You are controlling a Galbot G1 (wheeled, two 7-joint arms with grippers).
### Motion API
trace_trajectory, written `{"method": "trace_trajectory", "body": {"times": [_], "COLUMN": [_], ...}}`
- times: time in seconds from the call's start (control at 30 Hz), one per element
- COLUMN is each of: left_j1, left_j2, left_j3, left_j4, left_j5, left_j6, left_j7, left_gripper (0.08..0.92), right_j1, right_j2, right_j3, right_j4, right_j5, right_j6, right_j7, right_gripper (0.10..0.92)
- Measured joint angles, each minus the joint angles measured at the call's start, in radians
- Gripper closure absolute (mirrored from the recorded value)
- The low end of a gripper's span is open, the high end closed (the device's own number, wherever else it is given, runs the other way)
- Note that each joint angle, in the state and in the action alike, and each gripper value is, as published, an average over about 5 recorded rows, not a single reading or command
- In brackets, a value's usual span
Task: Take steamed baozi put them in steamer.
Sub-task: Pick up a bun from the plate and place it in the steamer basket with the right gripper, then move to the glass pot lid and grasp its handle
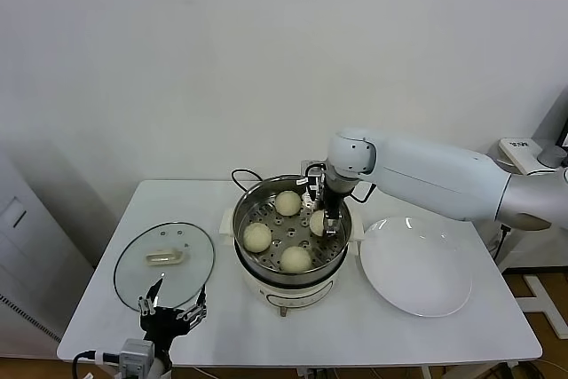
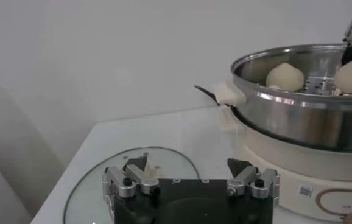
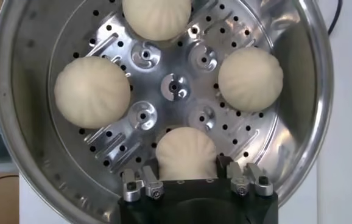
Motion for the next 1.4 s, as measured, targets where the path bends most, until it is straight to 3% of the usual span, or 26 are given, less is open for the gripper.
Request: {"method": "trace_trajectory", "body": {"times": [0.13,0.47,0.83,1.1,1.4], "left_j1": [0.000,-0.010,-0.048,-0.064,-0.129], "left_j2": [0.000,0.000,0.000,0.000,0.000], "left_j3": [-0.001,-0.021,-0.031,-0.047,-0.081], "left_j4": [0.000,-0.006,0.030,0.038,0.084], "left_j5": [0.001,-0.029,-0.116,-0.127,-0.047], "left_j6": [-0.006,-0.006,-0.054,-0.090,-0.128], "left_j7": [-0.002,-0.019,-0.057,-0.025,0.003], "left_gripper": [0.177,0.177,0.177,0.177,0.177], "right_j1": [-0.003,-0.029,-0.376,-0.860,-1.324], "right_j2": [-0.014,-0.115,-0.255,-0.173,0.020], "right_j3": [0.022,0.175,0.667,1.187,1.624], "right_j4": [0.013,0.090,0.212,0.272,0.315], "right_j5": [0.001,0.064,0.187,0.234,0.272], "right_j6": [-0.003,0.035,0.231,0.406,0.581], "right_j7": [0.006,0.052,0.305,0.488,0.637], "right_gripper": [0.211,0.203,0.203,0.203,0.203]}}
